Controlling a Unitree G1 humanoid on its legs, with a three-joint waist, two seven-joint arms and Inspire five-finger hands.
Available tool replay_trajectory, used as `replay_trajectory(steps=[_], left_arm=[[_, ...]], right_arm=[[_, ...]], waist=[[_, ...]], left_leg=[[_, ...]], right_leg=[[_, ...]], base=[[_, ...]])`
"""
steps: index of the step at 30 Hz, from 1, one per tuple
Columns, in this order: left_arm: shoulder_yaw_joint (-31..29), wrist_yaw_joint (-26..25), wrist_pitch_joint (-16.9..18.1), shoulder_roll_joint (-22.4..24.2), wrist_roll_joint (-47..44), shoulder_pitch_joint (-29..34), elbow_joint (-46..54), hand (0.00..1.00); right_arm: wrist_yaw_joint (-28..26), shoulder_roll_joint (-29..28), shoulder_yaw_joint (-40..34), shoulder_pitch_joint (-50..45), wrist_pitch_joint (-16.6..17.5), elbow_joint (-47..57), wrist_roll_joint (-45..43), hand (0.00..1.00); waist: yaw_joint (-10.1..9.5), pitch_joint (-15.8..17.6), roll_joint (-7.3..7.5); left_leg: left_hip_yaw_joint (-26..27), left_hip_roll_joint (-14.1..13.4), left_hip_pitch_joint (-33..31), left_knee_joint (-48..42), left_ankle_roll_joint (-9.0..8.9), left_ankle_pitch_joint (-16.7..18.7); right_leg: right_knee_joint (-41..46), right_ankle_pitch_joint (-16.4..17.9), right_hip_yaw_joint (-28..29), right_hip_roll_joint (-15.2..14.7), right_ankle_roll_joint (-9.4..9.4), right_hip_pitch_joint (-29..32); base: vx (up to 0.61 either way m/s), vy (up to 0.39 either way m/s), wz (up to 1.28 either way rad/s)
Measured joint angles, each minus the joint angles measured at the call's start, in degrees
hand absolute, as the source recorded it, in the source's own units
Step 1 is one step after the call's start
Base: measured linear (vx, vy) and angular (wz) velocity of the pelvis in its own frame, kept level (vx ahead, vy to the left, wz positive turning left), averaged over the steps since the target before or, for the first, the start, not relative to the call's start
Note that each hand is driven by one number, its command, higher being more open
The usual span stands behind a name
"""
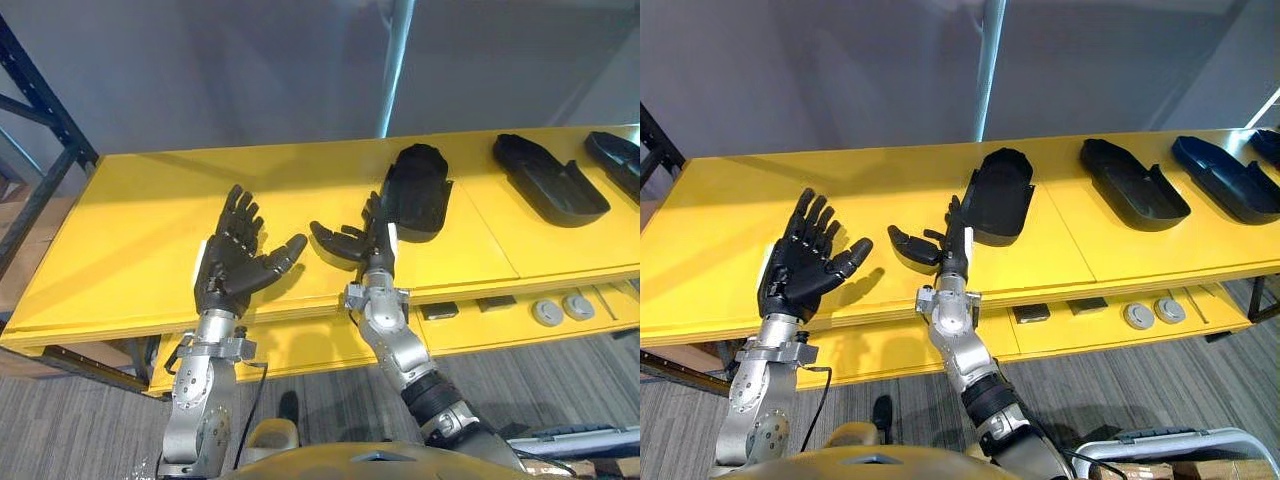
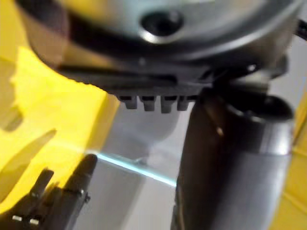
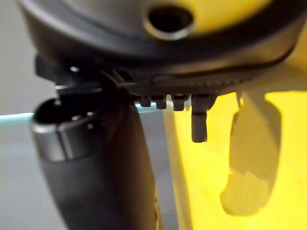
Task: Walk over and take three plastic housings, then place them on the shelf
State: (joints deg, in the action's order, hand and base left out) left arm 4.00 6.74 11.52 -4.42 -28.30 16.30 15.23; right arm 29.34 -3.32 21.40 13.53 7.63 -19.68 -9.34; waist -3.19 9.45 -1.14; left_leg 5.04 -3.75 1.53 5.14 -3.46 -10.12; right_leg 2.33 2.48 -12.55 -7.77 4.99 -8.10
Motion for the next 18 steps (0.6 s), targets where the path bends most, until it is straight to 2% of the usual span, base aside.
replay_trajectory(steps=[4,7,11,18], left_arm=[[1.51,2.07,0.04,-0.07,-2.15,-0.01,0.0,1.0],[2.2,2.07,0.1,-0.09,-2.85,-0.01,-0.08,1.0],[2.26,2.05,0.83,-0.09,-2.83,0.0,-0.12,1.0],[2.63,2.04,0.89,-0.12,-2.82,0.02,-0.13,1.0]], right_arm=[[-0.4,0.38,1.16,-2.58,0.68,2.51,-0.14,1.0],[-1.68,0.69,1.57,-3.52,0.87,3.47,-0.17,1.0],[-4.19,1.04,1.7,-5.16,0.87,5.17,-0.65,1.0],[-5.36,1.5,1.63,-8.79,0.6,8.37,-0.65,1.0]], waist=[[0.53,-0.23,-0.14],[1.8,-0.24,-0.13],[1.94,-0.49,-0.33],[2.1,-1.51,-0.56]], left_leg=[[2.06,-0.09,0.01,0.0,0.1,0.3],[2.69,0.02,0.11,-0.01,0.26,0.43],[3.79,-0.12,0.15,-0.01,0.19,0.66],[3.98,-0.11,0.17,-0.01,0.08,0.92]], right_leg=[[-0.03,-0.55,1.92,0.04,0.07,1.15],[-0.28,-0.8,2.6,-0.1,0.21,1.31],[-0.32,-1.04,3.64,-0.06,0.24,1.96],[-0.49,-1.04,3.78,-0.1,0.25,2.01]], base=[[0.0,0.012,-0.28],[0.01,0.01,-0.12],[0.01,0.003,-0.13],[0.01,-0.001,-0.01]])
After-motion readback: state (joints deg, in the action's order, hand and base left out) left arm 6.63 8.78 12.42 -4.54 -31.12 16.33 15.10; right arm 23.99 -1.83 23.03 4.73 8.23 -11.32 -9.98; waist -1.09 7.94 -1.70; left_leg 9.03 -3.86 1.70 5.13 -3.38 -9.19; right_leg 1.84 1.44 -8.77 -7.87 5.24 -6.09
